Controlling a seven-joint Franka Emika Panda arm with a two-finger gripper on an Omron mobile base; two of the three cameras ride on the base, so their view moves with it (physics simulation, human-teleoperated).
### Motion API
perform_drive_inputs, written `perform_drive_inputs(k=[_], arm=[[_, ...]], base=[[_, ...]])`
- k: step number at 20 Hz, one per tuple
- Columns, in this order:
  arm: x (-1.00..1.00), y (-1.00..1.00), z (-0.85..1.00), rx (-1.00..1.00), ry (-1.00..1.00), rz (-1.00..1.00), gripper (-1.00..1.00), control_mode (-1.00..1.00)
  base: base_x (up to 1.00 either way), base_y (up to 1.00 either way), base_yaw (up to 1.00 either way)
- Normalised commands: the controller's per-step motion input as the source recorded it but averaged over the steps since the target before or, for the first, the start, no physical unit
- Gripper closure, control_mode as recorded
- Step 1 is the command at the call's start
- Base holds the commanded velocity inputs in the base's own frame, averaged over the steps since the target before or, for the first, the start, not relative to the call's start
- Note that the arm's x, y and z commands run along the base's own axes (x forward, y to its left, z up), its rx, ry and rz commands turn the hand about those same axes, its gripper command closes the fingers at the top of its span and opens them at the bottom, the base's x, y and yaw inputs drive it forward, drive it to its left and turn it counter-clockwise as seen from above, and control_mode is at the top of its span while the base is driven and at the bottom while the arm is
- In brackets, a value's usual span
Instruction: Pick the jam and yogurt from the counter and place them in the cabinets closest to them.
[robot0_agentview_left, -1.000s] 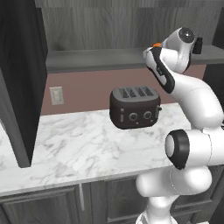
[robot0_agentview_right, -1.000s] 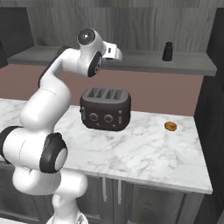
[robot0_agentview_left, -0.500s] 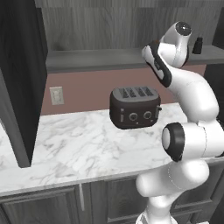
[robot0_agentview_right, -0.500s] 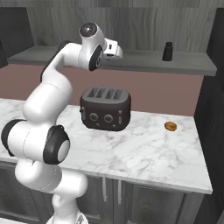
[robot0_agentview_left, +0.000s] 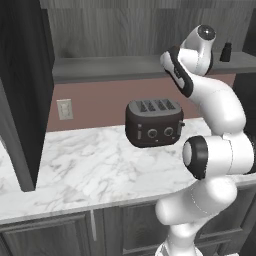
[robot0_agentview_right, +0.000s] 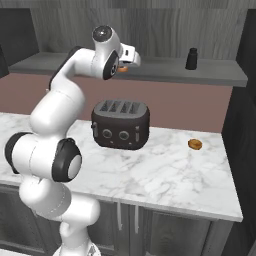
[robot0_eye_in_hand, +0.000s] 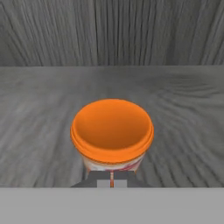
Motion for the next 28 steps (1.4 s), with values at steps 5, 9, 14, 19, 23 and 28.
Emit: perform_drive_inputs(k=[5, 9, 14, 19, 23, 28], arm=[[0.07, 0.01, 0.00, 0.00, 0.00, 0.00, 1.00, -1.00], [-0.13, 0.00, 0.16, 0.00, 0.00, 0.00, 1.00, -1.00], [-0.55, 0.00, 0.15, 0.00, -0.04, 0.00, -1.00, -1.00], [-0.95, 0.00, 0.01, -0.01, -0.14, 0.02, -1.00, -1.00], [-1.00, 0.00, -0.03, -0.03, -0.17, 0.03, -1.00, -1.00], [-1.00, 0.03, -0.11, -0.06, -0.12, 0.04, -1.00, -1.00]], base=[[0.00, 0.00, 0.00], [0.00, 0.00, 0.00], [0.00, 0.00, 0.00], [0.00, 0.00, 0.00], [0.00, 0.00, 0.00], [0.00, 0.00, 0.00]])
